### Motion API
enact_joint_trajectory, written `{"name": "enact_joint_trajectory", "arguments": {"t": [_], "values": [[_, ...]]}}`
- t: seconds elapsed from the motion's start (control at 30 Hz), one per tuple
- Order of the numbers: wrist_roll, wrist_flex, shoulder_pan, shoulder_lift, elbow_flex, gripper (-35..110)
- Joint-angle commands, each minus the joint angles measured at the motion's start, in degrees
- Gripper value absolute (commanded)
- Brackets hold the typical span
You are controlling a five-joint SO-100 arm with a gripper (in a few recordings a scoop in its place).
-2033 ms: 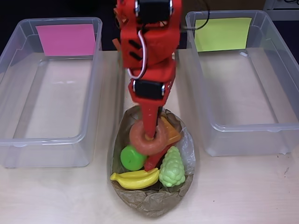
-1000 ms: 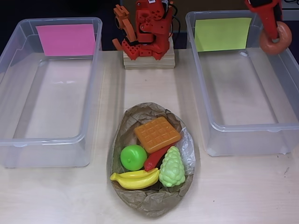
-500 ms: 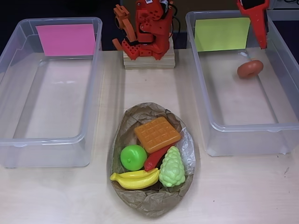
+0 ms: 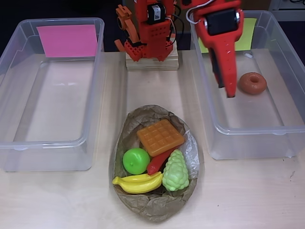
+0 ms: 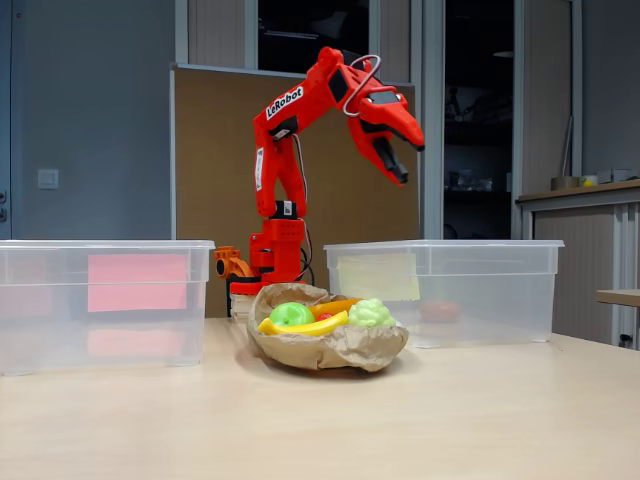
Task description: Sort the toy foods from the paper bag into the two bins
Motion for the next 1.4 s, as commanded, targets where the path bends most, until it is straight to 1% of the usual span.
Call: {"name": "enact_joint_trajectory", "arguments": {"t": [0.0, 0.1, 0.2, 0.33, 0.5, 0.67, 0.83, 0.93, 1.0, 1.07, 1.13, 1.3, 1.33, 1.37], "values": [[5.3, -2.9, 4.7, -3.3, -1.8, 30], [12.2, -2.0, 7.3, -7.6, -3.2, 31], [17.5, -4.1, 8.6, -10.0, -2.6, 31], [26.5, -6.1, 9.4, -13.2, -2.7, 28], [37.5, -6.9, 10.0, -16.5, -3.2, 31], [44.4, -11.7, 10.9, -20.7, -4.3, 30], [46.8, -19.9, 10.5, -24.6, -5.4, 31], [50.5, -18.7, 10.2, -27.2, -7.9, 31], [52.1, -17.6, 9.8, -28.9, -10.1, 25], [56.3, -16.2, 9.1, -30.8, -12.6, 20], [64.5, -15.0, 7.7, -32.1, -14.2, 20], [93.2, -12.0, 4.2, -34.0, -16.2, 20], [96.7, -10.8, 3.8, -34.2, -16.5, 21], [96.7, -9.0, 3.5, -34.4, -17.3, 21]]}}
